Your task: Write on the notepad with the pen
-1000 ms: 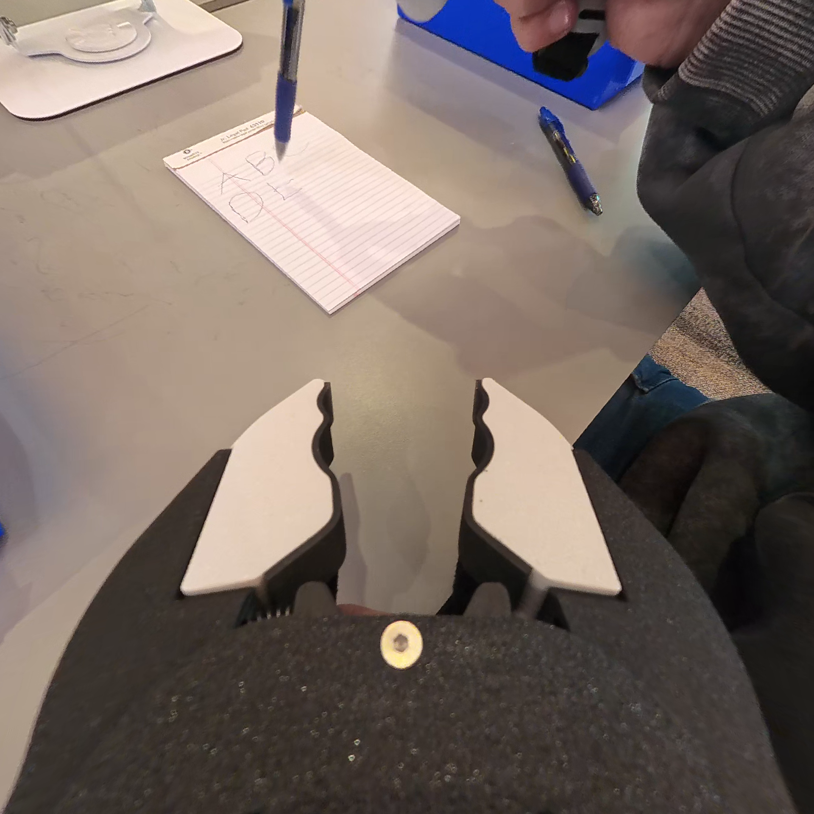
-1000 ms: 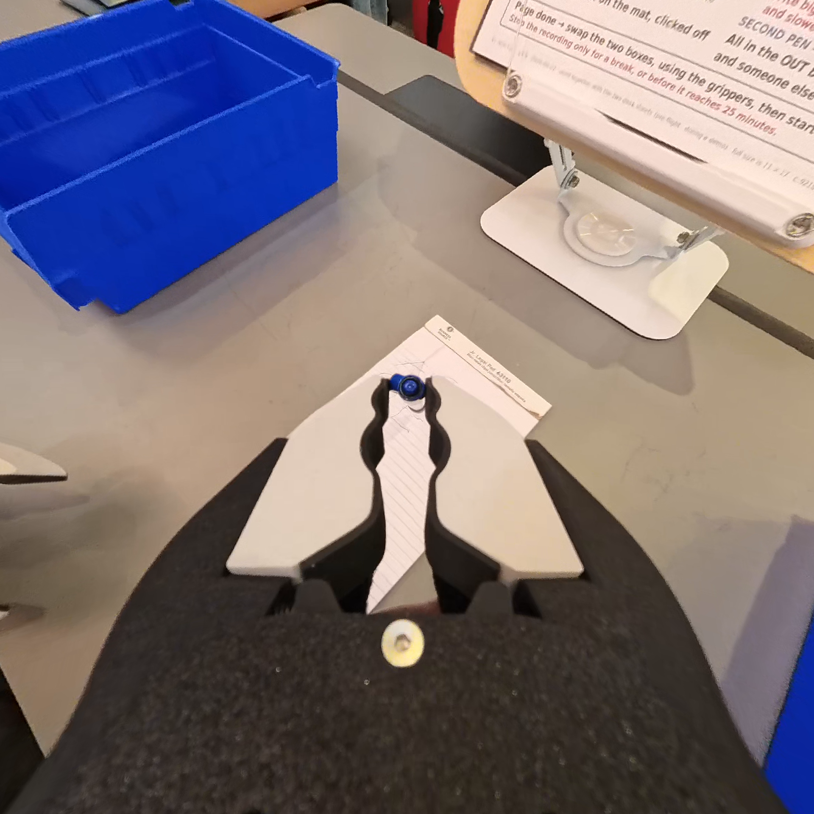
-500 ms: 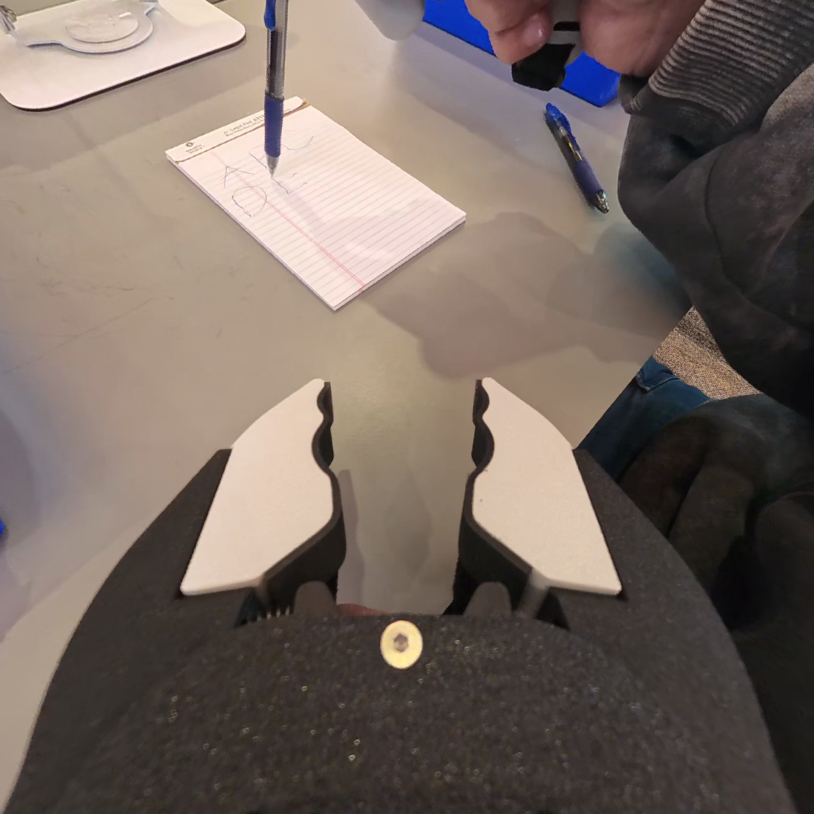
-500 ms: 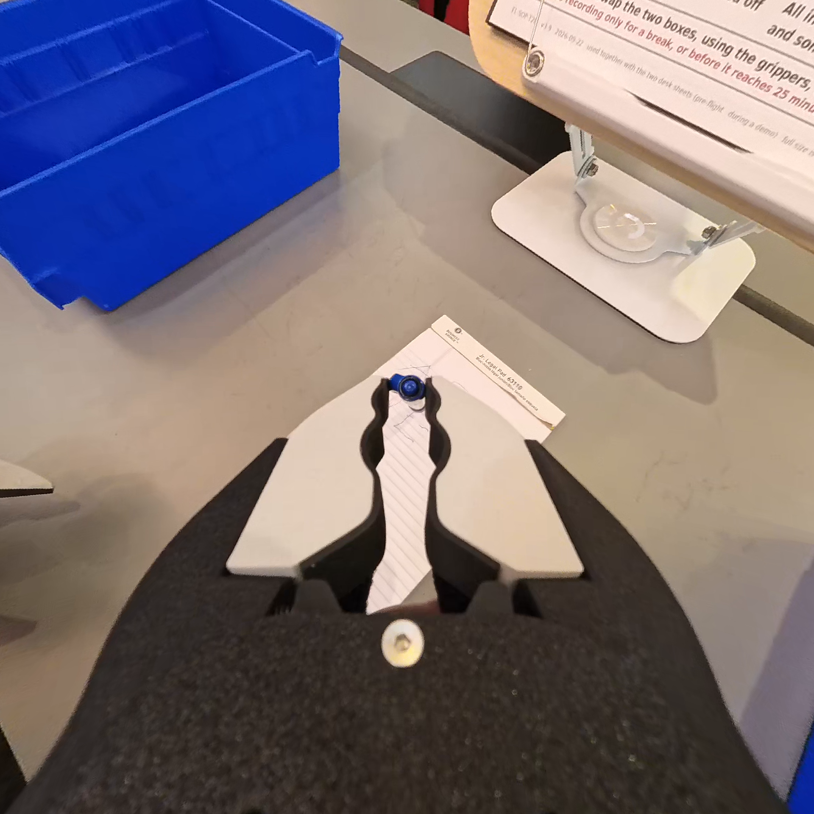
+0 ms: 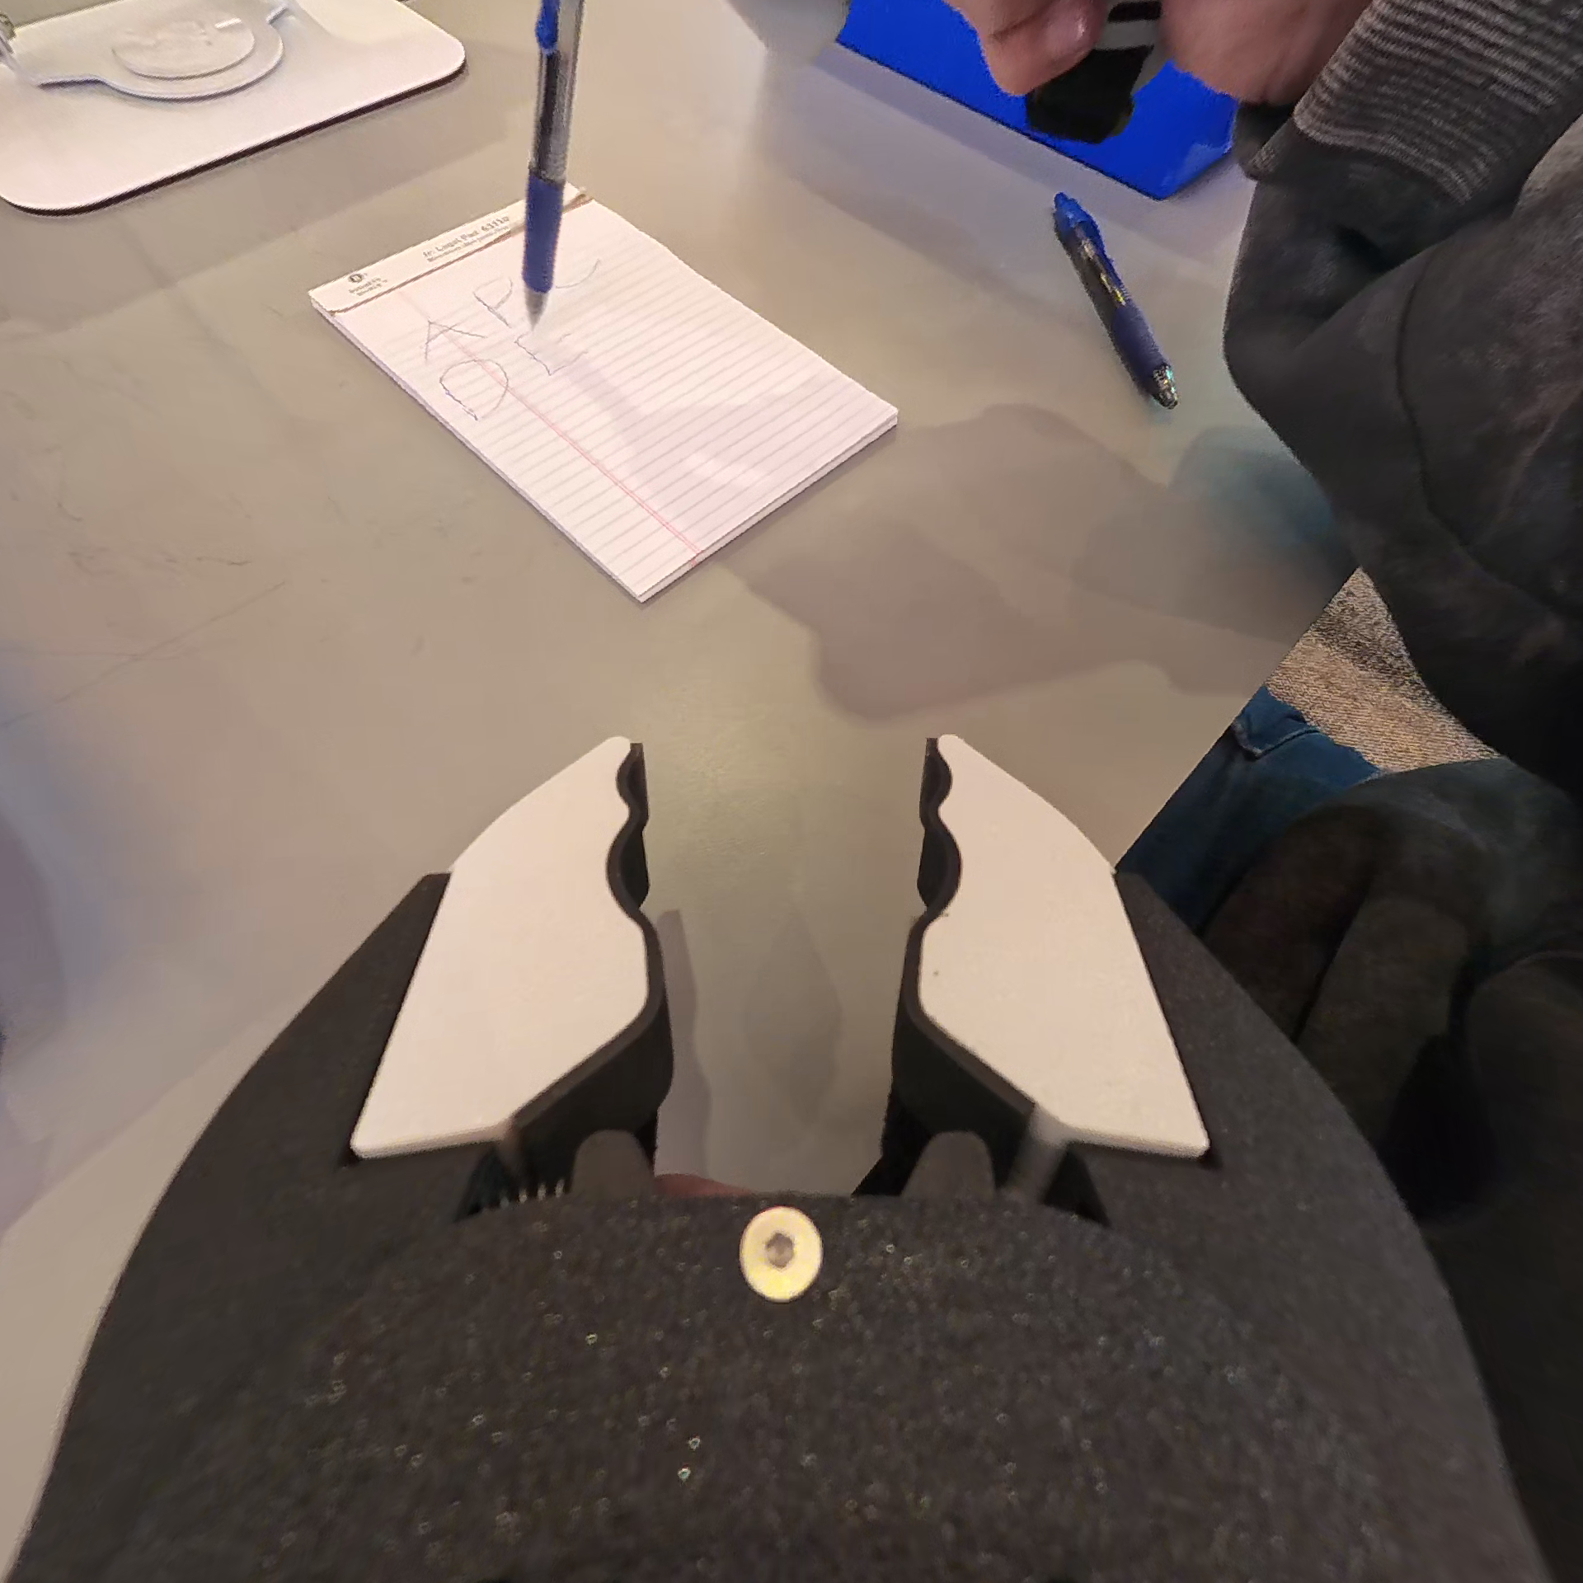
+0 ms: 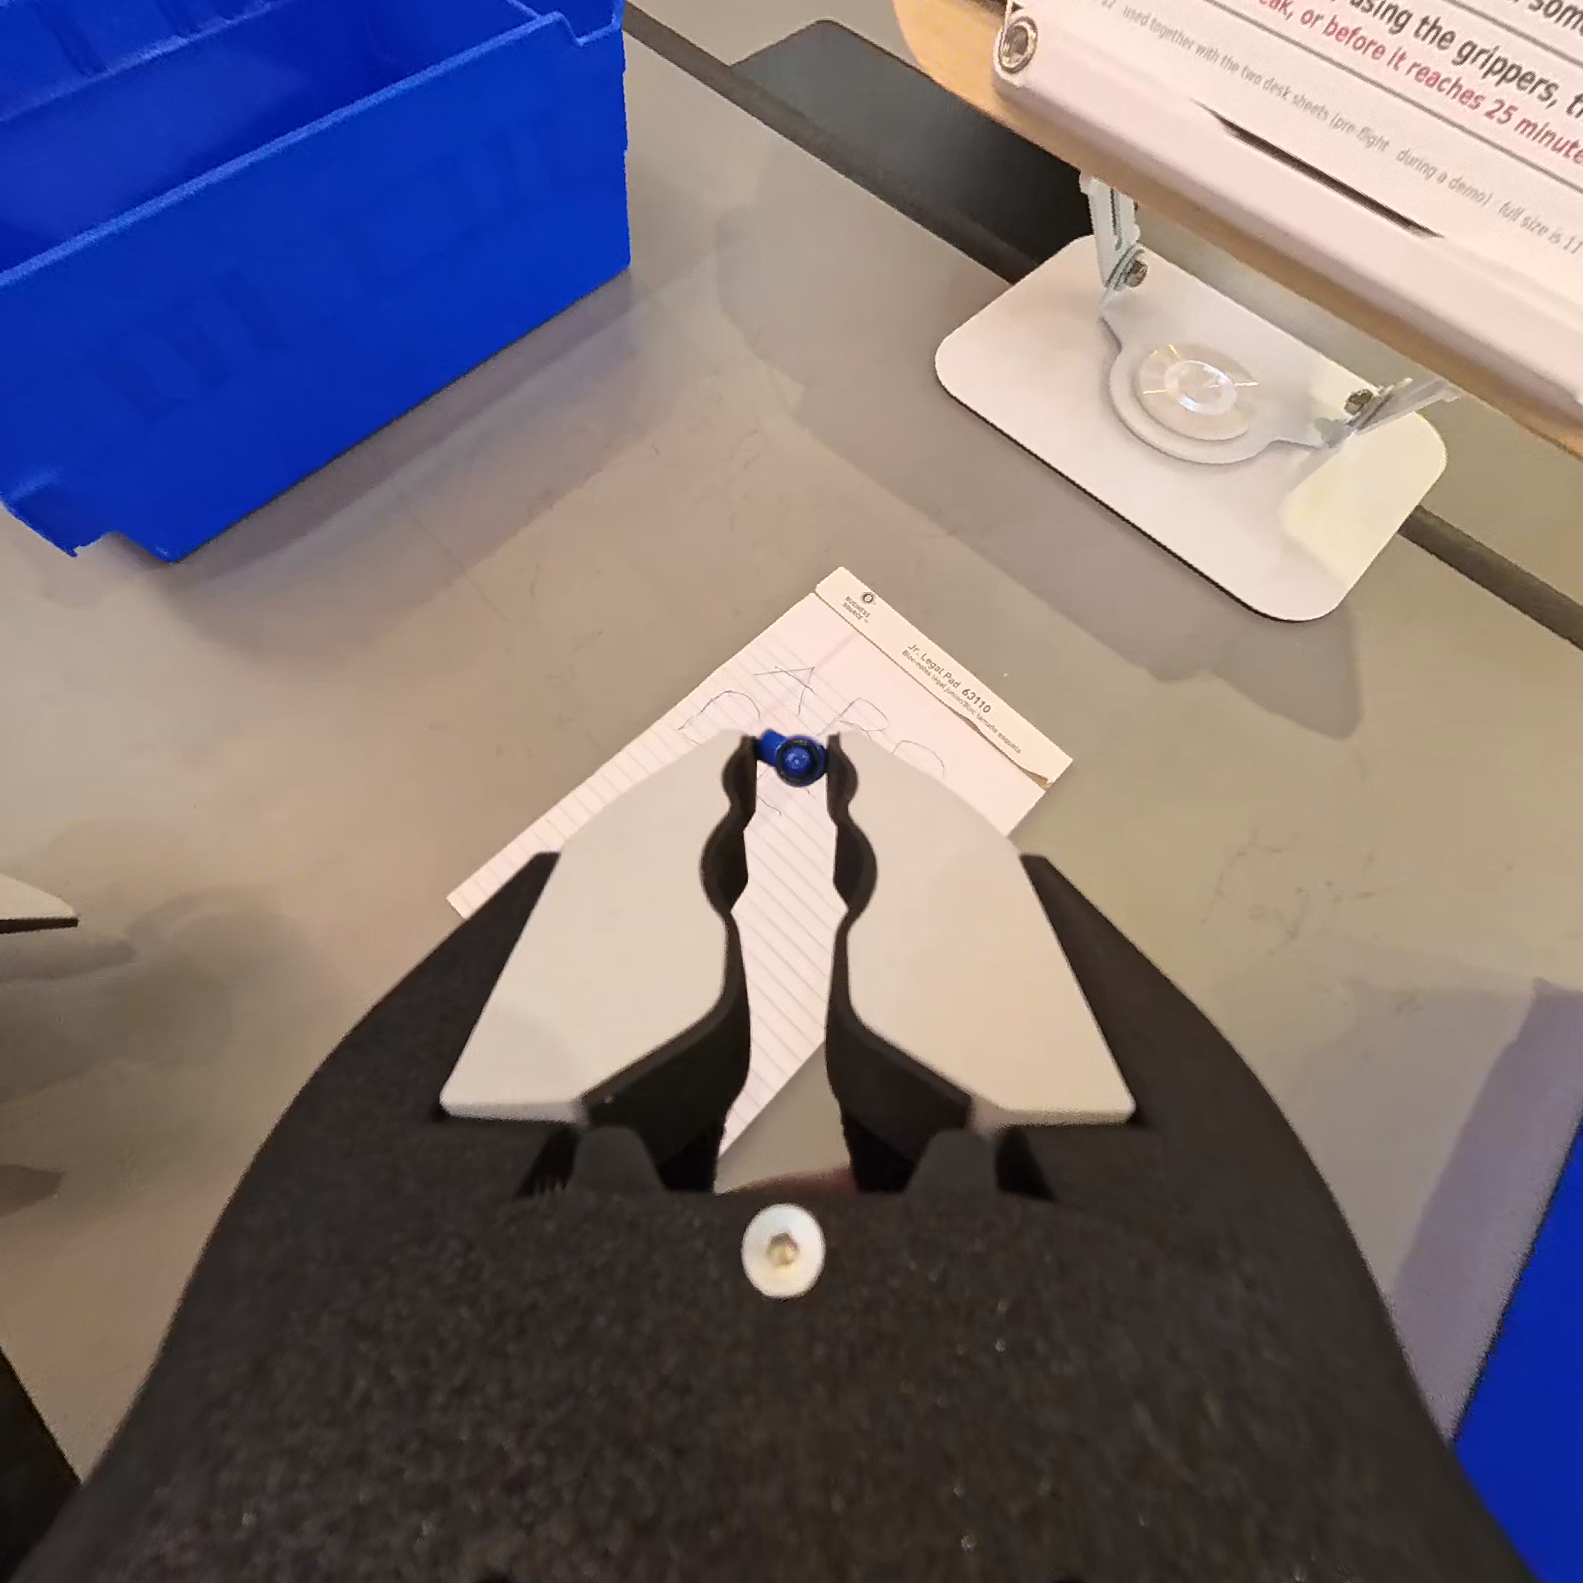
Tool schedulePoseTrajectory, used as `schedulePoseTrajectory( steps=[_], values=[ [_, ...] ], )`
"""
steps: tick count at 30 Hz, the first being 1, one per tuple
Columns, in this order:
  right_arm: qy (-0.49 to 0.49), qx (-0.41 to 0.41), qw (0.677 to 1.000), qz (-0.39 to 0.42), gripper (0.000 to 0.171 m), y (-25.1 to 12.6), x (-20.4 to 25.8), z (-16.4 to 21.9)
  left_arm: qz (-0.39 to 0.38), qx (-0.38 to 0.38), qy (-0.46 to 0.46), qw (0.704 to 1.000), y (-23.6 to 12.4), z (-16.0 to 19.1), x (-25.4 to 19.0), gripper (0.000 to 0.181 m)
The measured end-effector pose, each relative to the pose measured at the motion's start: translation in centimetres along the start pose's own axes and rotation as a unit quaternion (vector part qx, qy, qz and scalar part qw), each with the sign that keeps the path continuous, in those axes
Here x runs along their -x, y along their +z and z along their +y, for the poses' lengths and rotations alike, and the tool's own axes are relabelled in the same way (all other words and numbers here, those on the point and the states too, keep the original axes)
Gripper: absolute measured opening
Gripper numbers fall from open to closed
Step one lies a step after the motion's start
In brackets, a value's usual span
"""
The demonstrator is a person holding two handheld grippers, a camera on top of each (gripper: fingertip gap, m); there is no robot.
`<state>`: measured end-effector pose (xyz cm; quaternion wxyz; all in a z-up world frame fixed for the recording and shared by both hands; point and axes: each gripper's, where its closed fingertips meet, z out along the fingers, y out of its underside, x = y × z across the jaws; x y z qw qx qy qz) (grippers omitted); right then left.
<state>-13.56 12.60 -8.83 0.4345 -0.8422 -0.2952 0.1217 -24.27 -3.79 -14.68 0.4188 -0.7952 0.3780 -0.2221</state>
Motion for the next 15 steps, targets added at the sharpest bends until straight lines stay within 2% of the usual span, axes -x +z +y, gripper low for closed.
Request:
schedulePoseTrajectory(
  steps=[9, 15],
  values=[
    [0.008, 0.007, 1.000, 0.005, 0.015, -0.6, -0.8, 0.6, -0.001, 0.002, 0.003, 1.000, 0.1, 0.1, -0.2, 0.061],
    [0.004, -0.018, 1.000, 0.021, 0.015, -2.0, -1.1, -0.1, -0.001, 0.002, 0.003, 1.000, 0.0, 0.1, -0.2, 0.062]
  ],
)
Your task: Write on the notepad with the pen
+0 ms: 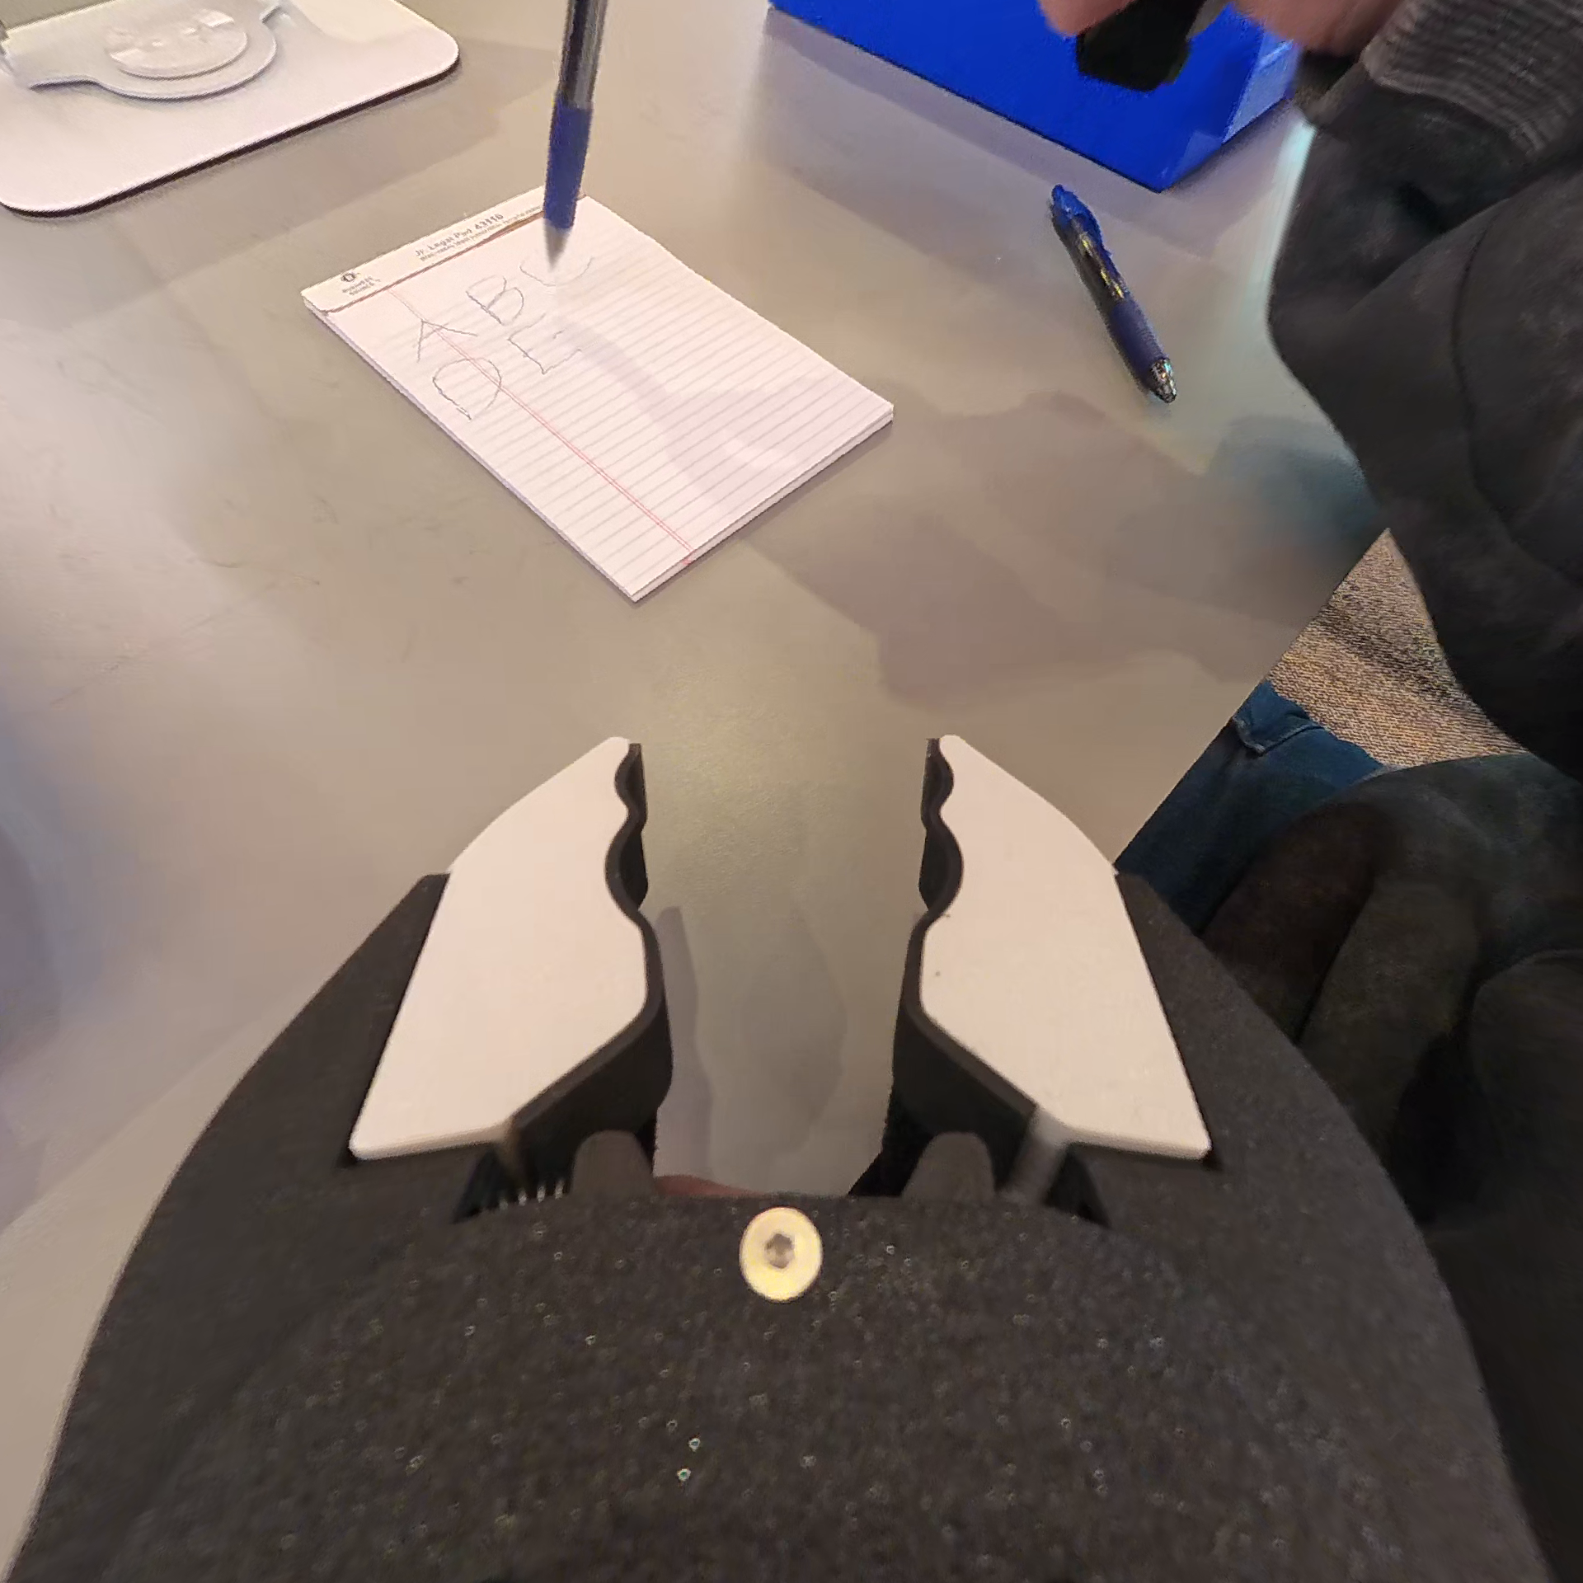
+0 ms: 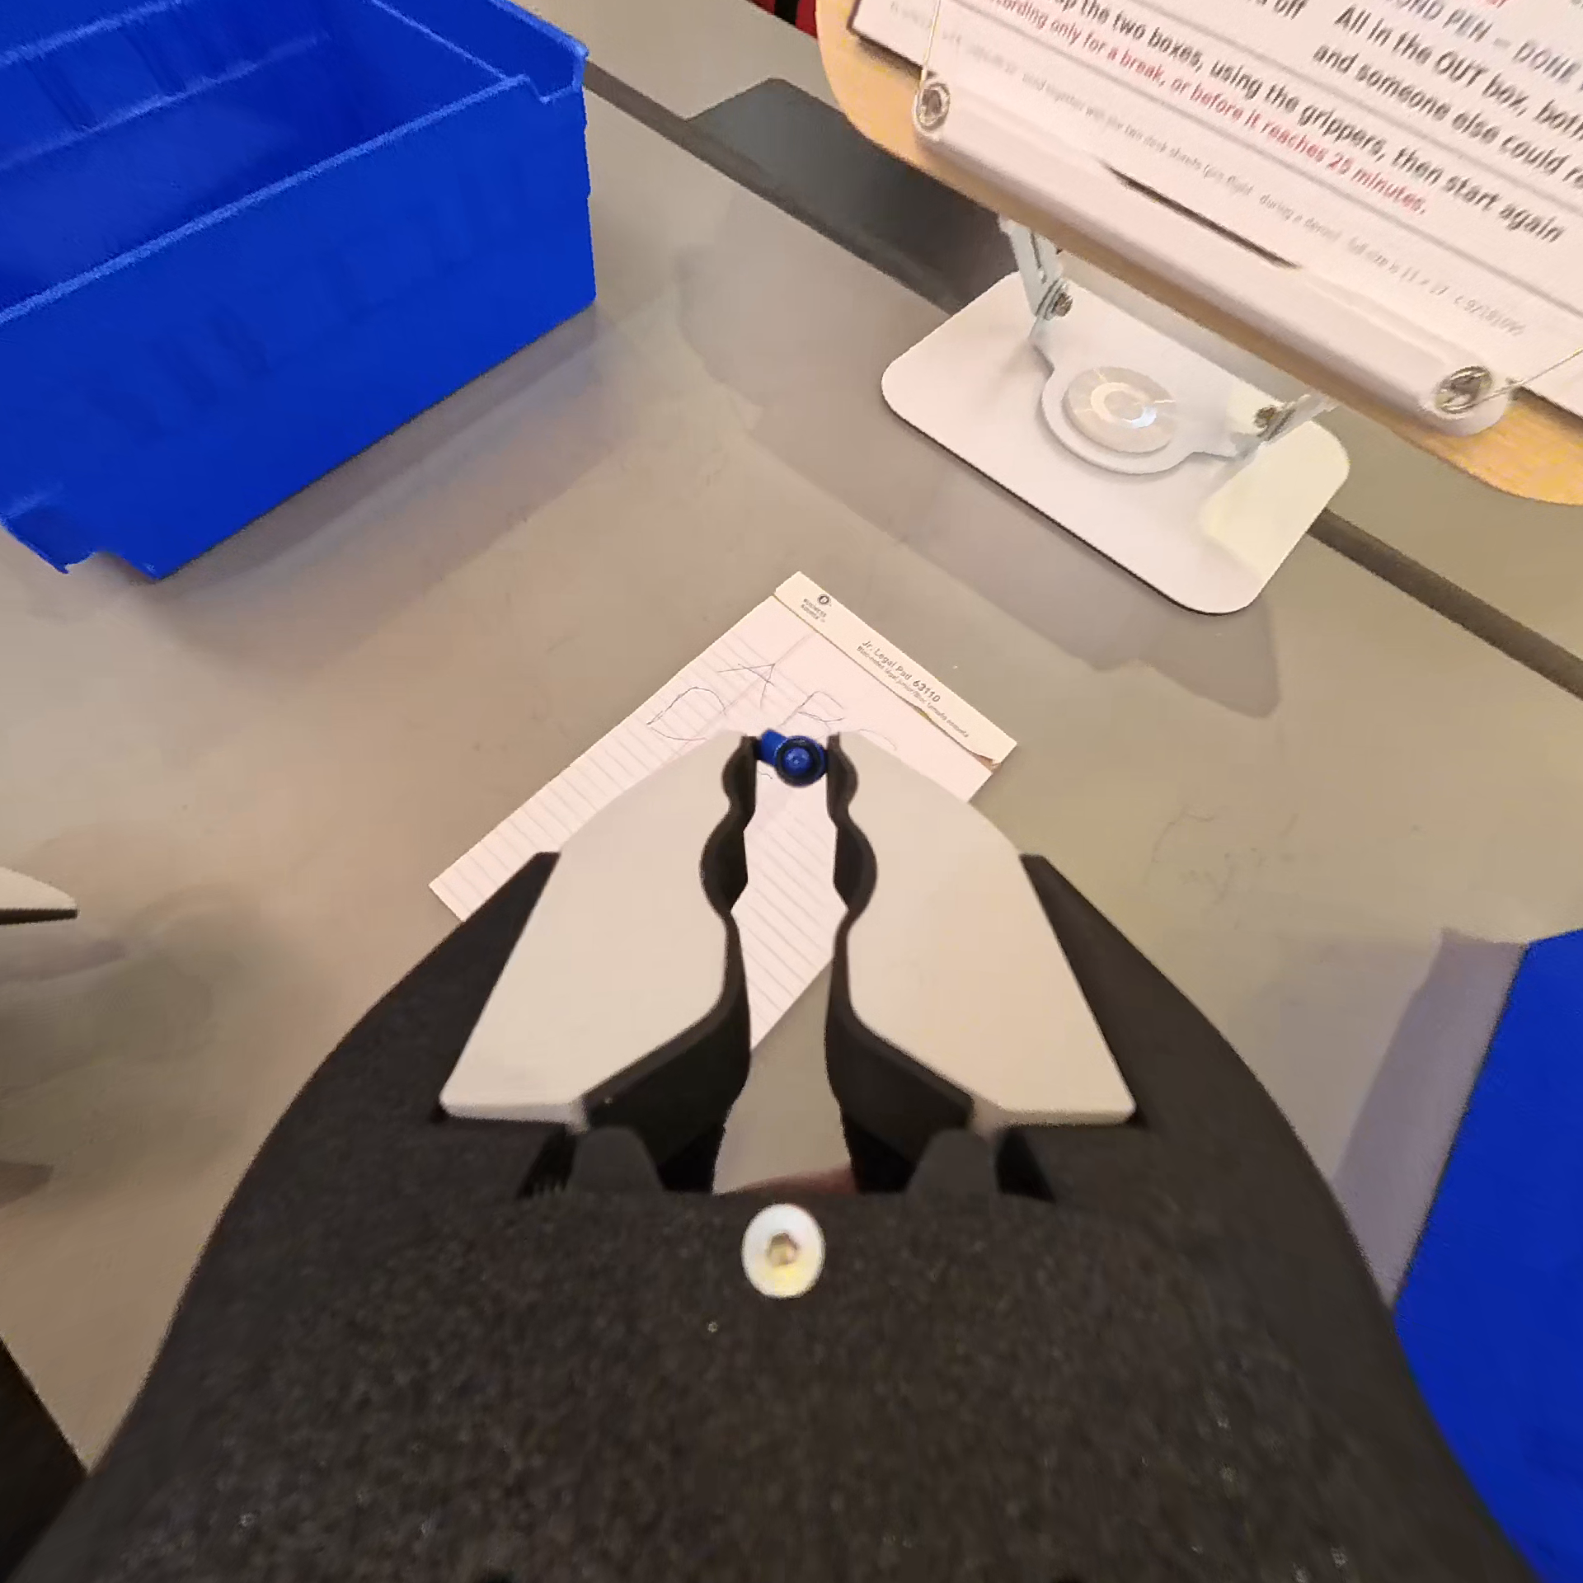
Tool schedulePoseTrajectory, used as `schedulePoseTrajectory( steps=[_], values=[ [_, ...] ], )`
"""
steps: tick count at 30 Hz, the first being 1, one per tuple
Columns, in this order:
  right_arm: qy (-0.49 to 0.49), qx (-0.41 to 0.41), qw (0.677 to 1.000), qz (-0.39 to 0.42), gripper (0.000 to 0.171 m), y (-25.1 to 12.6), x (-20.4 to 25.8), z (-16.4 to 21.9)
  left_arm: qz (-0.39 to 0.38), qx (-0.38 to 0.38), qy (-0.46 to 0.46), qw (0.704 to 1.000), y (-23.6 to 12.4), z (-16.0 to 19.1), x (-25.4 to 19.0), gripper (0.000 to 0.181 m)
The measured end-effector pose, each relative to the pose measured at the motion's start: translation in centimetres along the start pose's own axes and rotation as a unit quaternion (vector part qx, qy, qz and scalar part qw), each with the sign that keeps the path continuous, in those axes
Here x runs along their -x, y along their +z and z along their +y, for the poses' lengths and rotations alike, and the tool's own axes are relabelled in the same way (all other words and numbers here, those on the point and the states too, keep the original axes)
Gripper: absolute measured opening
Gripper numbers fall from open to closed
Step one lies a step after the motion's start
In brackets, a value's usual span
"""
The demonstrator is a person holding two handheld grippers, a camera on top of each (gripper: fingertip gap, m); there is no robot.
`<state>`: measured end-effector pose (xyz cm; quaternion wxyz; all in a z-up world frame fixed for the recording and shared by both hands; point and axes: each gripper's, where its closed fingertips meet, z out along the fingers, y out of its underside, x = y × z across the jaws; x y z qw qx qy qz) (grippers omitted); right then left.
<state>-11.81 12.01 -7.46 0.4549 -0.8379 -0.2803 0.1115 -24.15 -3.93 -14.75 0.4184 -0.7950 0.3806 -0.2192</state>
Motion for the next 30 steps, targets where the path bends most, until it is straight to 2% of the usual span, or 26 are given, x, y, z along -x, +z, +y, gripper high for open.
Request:
schedulePoseTrajectory(
  steps=[4, 17, 30],
  values=[
    [-0.006, 0.013, 1.000, 0.010, 0.015, -0.5, -0.3, 0.6, 0.002, 0.000, -0.003, 1.000, 0.0, 0.0, 0.0, 0.062],
    [-0.010, 0.028, 1.000, 0.003, 0.015, 1.0, 0.0, 1.0, 0.002, 0.001, -0.005, 1.000, 0.0, 0.1, 0.3, 0.062],
    [-0.012, 0.051, 0.999, 0.001, 0.015, -0.1, 0.7, 2.0, 0.001, -0.003, 0.006, 1.000, -0.2, -0.2, -0.2, 0.062]
  ],
)
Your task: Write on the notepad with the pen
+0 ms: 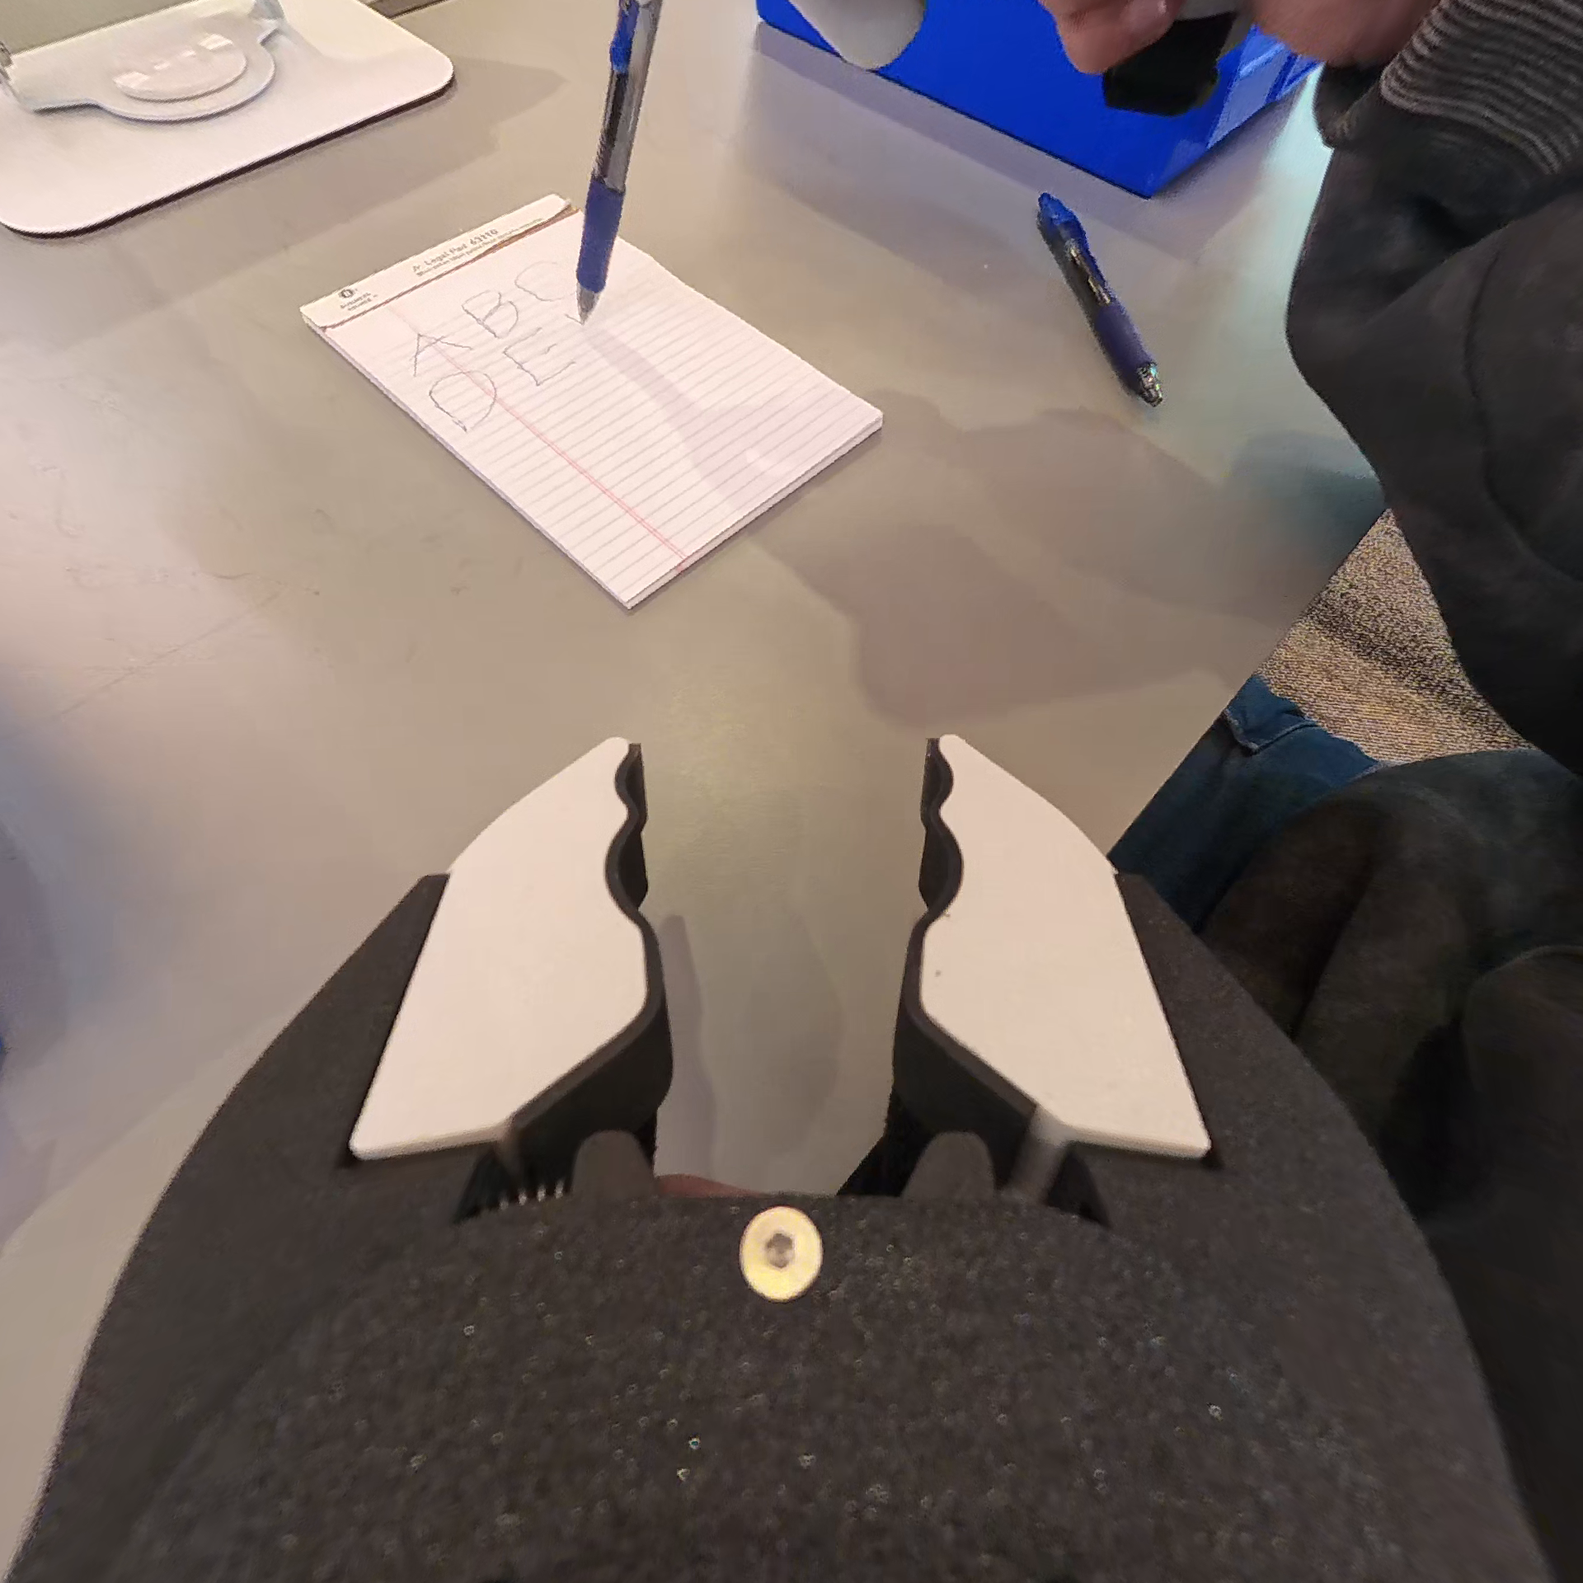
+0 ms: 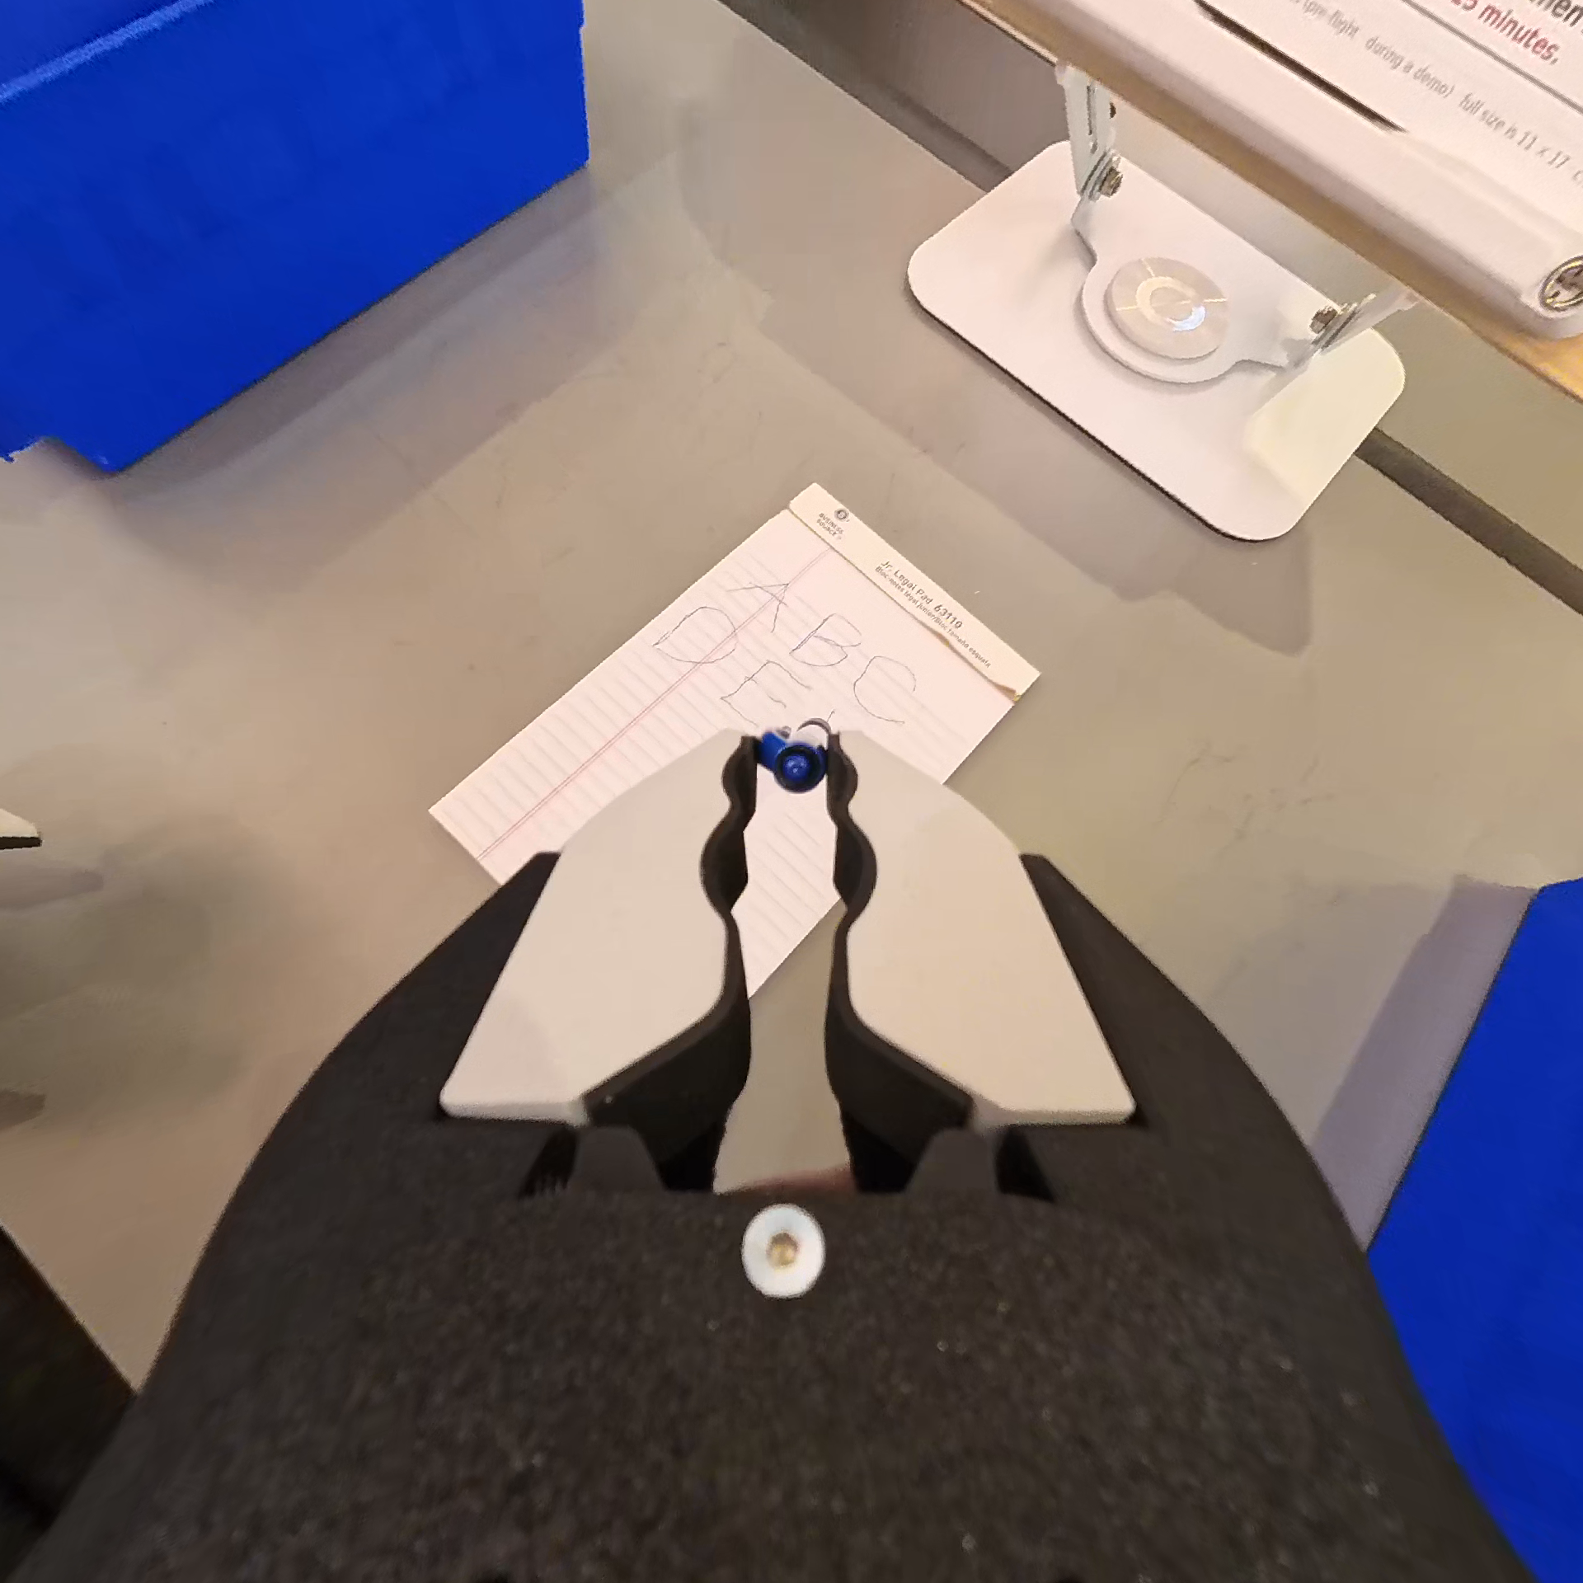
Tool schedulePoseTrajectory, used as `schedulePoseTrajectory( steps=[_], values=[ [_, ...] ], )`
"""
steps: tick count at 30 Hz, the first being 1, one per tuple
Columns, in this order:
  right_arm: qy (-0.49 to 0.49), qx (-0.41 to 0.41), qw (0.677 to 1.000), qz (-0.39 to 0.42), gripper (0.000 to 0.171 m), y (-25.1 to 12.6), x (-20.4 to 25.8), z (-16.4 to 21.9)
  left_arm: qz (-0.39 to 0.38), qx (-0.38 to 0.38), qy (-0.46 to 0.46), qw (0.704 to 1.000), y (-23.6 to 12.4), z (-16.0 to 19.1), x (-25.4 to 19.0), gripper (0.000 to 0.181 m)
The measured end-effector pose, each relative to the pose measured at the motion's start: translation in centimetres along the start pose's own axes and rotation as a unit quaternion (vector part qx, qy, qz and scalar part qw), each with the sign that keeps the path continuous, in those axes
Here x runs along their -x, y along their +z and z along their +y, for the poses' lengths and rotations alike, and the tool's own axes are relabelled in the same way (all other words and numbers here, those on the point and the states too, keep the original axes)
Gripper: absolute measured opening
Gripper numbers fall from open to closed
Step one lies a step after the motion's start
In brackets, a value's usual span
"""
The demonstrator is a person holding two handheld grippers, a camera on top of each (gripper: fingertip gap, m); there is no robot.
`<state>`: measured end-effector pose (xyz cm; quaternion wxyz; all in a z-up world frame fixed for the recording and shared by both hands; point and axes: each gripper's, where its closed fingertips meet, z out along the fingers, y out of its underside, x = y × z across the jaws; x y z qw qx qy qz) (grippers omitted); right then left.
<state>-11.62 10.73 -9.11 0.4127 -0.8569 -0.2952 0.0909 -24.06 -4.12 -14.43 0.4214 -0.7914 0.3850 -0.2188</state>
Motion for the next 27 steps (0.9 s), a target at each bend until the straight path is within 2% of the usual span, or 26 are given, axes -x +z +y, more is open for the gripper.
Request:
schedulePoseTrajectory(
  steps=[13, 19, 27],
  values=[
    [-0.005, 0.013, 1.000, -0.005, 0.015, -1.2, 1.1, 1.1, 0.000, 0.001, 0.010, 1.000, 0.0, 0.0, -0.6, 0.062],
    [0.004, -0.026, 1.000, 0.014, 0.015, -1.7, 0.3, -0.1, -0.001, 0.003, 0.011, 1.000, 0.1, 0.1, -0.6, 0.062],
    [0.001, -0.018, 1.000, 0.018, 0.015, -0.2, 0.0, -0.3, -0.001, 0.005, 0.003, 1.000, 0.2, 0.2, -0.2, 0.062]
  ],
)
